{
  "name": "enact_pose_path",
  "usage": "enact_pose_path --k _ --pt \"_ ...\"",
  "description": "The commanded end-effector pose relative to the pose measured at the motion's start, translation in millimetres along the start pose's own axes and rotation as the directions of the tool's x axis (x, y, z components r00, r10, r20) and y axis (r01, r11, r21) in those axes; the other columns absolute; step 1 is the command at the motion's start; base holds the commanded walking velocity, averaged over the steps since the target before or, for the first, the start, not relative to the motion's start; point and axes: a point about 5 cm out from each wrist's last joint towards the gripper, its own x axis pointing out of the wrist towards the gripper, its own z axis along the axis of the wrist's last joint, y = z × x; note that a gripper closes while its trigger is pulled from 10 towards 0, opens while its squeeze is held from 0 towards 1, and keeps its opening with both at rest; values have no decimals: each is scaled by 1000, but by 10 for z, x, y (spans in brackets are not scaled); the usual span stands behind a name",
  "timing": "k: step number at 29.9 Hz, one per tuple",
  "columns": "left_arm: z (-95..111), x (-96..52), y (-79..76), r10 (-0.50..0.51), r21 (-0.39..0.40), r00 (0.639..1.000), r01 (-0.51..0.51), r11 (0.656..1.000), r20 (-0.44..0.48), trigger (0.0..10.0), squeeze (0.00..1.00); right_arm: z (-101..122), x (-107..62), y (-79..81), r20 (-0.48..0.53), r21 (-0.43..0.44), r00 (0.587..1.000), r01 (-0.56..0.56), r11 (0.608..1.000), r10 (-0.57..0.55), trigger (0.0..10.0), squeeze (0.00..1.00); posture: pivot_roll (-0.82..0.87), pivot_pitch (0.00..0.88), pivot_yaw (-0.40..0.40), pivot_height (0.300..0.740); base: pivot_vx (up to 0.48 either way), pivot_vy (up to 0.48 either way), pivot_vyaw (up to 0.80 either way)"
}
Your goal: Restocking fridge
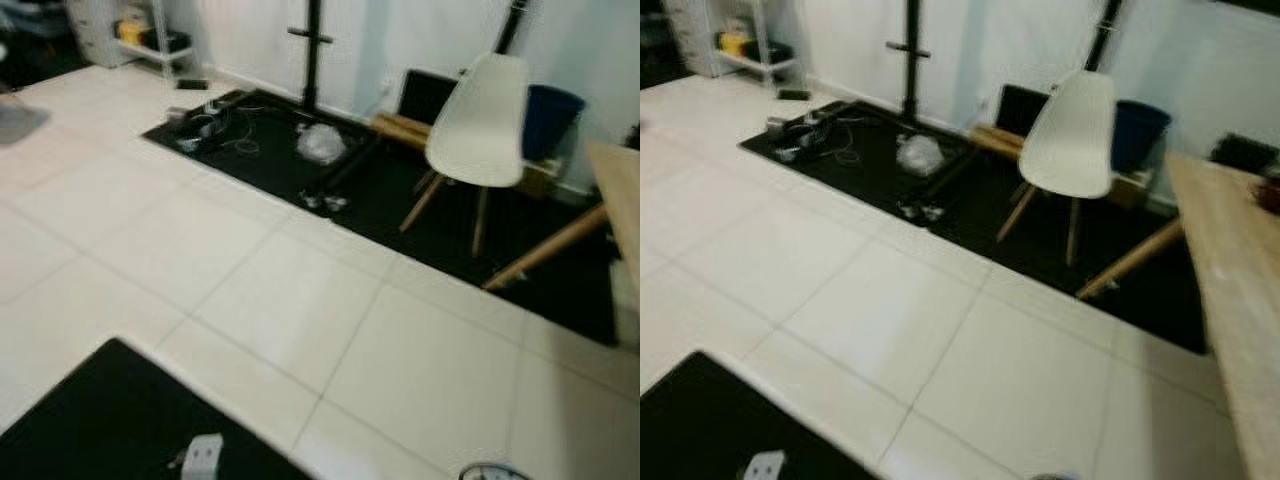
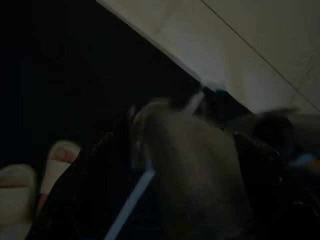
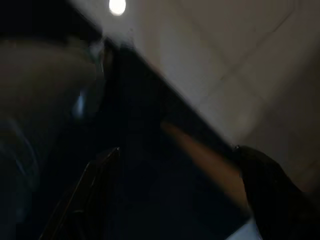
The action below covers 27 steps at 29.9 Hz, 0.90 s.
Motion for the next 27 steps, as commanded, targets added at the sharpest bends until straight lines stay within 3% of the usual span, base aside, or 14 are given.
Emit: enact_pose_path --k 1,4,27 --pt "-147 -18 -13 -3 -12 998 2 1000 -56 10000 0 -8 14 79 3 6 1000 -14 1000 14 10000 0 78 11 -92 740 311 0 0" --pt "-150 -20 -11 -2 -12 998 2 1000 -56 10000 0 1 19 98 0 0 1000 -18 1000 18 10000 0 78 11 -91 740 307 0 0" --pt "-159 -18 -20 -5 -7 998 5 1000 -59 10000 0 18 -3 -25 -8 -1 1000 -5 1000 5 10000 0 80 4 -91 740 305 0 -718"
